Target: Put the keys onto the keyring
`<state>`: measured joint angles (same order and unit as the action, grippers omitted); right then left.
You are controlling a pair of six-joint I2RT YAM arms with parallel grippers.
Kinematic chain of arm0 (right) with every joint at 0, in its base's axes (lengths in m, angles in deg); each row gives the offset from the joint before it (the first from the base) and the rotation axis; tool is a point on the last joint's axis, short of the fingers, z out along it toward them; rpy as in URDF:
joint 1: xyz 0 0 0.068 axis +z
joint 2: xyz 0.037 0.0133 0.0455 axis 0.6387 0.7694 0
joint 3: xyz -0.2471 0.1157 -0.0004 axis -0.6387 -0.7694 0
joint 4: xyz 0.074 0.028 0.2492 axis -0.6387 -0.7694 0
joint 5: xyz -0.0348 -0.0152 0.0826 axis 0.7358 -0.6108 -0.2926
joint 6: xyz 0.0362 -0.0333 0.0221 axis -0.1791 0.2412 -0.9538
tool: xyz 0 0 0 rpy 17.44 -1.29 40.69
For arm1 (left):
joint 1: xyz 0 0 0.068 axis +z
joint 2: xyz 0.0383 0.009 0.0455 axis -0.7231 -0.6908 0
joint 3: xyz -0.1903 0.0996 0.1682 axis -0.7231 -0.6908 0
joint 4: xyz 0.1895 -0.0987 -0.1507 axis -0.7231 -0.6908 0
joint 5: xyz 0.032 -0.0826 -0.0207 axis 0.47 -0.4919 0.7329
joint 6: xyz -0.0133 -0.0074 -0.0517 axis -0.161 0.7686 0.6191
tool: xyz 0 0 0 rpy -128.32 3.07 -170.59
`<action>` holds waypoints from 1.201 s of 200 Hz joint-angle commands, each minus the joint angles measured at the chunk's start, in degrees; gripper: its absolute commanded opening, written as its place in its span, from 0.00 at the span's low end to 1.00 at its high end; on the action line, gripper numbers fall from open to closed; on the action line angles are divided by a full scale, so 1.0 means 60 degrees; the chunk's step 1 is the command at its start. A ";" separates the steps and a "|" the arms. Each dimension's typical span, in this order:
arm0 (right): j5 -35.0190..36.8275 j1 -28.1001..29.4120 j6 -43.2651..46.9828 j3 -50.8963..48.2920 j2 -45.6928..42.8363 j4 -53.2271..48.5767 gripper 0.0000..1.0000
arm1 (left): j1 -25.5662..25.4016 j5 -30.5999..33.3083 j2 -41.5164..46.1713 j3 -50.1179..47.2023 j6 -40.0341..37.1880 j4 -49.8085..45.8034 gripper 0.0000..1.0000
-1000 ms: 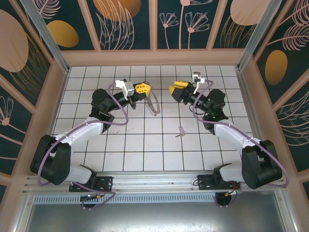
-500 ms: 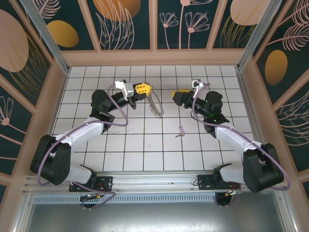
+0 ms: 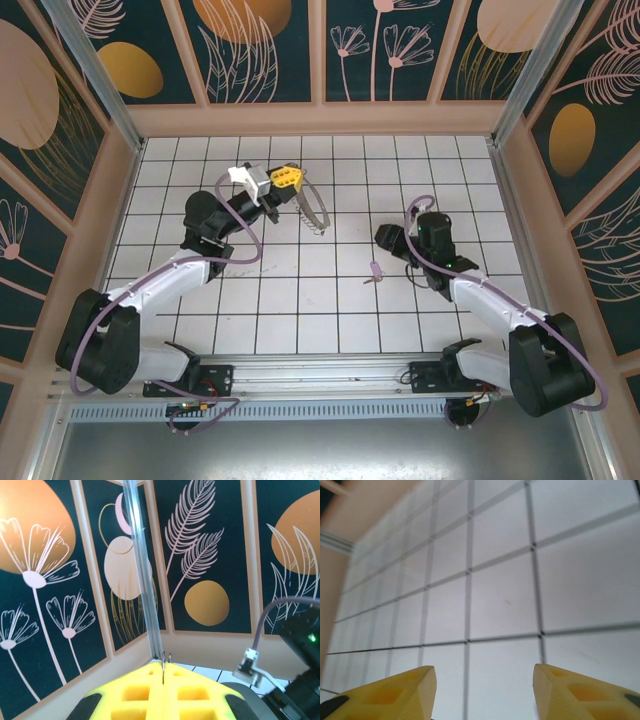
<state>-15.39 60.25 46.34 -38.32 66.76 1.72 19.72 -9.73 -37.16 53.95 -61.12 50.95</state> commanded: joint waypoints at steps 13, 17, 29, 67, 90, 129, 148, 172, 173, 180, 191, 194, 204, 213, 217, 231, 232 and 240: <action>0.0786 0.0406 0.0146 -0.0638 -0.0082 -0.0779 0.51 | -0.0049 0.0389 0.0591 -0.0385 0.0342 0.0646 0.00; 0.0781 0.0445 0.0226 -0.0697 -0.0075 -0.0714 0.51 | -0.0051 0.0386 0.0628 -0.0411 0.0339 0.0652 0.00; 0.0715 0.0476 0.0401 -0.0853 0.0018 -0.0569 0.51 | -0.0054 0.0365 0.0732 -0.0536 0.0316 0.0708 0.00; 0.0425 0.0472 0.0832 -0.0942 0.0526 -0.0349 0.48 | -0.0051 0.0401 0.0884 -0.0749 0.0432 0.0830 0.00; 0.0155 0.0485 0.0996 -0.0969 0.0839 -0.0137 0.45 | -0.0049 0.0429 0.0941 -0.0824 0.0575 0.0931 0.00; -0.0123 0.0491 0.1102 -0.1000 0.1291 0.0279 0.44 | -0.0051 0.0494 0.1058 -0.0824 0.0635 0.0874 0.00; -0.0304 0.0521 0.1121 -0.0956 0.1595 0.0551 0.44 | -0.0051 0.0470 0.1117 -0.0823 0.0577 0.0754 0.00; -0.0325 0.0668 0.1148 -0.0868 0.1943 0.0660 0.43 | -0.0051 0.0472 0.1151 -0.0824 0.0591 0.0696 0.00; -0.0326 0.0672 0.1149 -0.0867 0.1956 0.0660 0.44 | -0.0051 0.0472 0.1156 -0.0824 0.0591 0.0701 0.00; -0.0341 0.0735 0.1165 -0.0838 0.2008 0.0635 0.43 | -0.0051 0.0473 0.1149 -0.0825 0.0591 0.0668 0.00; -0.0316 0.0831 0.1179 -0.0837 0.2027 0.0575 0.43 | -0.0051 0.0459 0.1164 -0.0821 0.0566 0.0649 0.00; -0.0313 0.0846 0.1179 -0.0823 0.2024 0.0549 0.43 | -0.0051 0.0459 0.1165 -0.0824 0.0555 0.0647 0.00; -0.0298 0.0913 0.1172 -0.0836 0.1977 0.0496 0.41 | -0.0051 0.0473 0.1176 -0.0817 0.0547 0.0658 0.00; -0.0272 0.0940 0.1154 -0.0867 0.1918 0.0443 0.40 | -0.0051 0.0462 0.1177 -0.0810 0.0547 0.0673 0.00; -0.0268 0.0953 0.1137 -0.0880 0.1898 0.0420 0.39 | -0.0051 0.0456 0.1177 -0.0810 0.0547 0.0686 0.00; -0.0254 0.0954 0.1099 -0.0946 0.1773 0.0385 0.35 | -0.0051 0.0445 0.1165 -0.0827 0.0547 0.0700 0.00; -0.0246 0.0961 0.1088 -0.0950 0.1768 0.0391 0.35 | -0.0051 0.0444 0.1163 -0.0826 0.0547 0.0703 0.00; -0.0204 0.0970 0.1070 -0.0994 0.1675 0.0346 0.33 | -0.0051 0.0439 0.1164 -0.0833 0.0540 0.0706 0.00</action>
<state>-16.18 65.63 52.59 -43.63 77.86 4.52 19.72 -7.72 -31.66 48.88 -58.32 52.32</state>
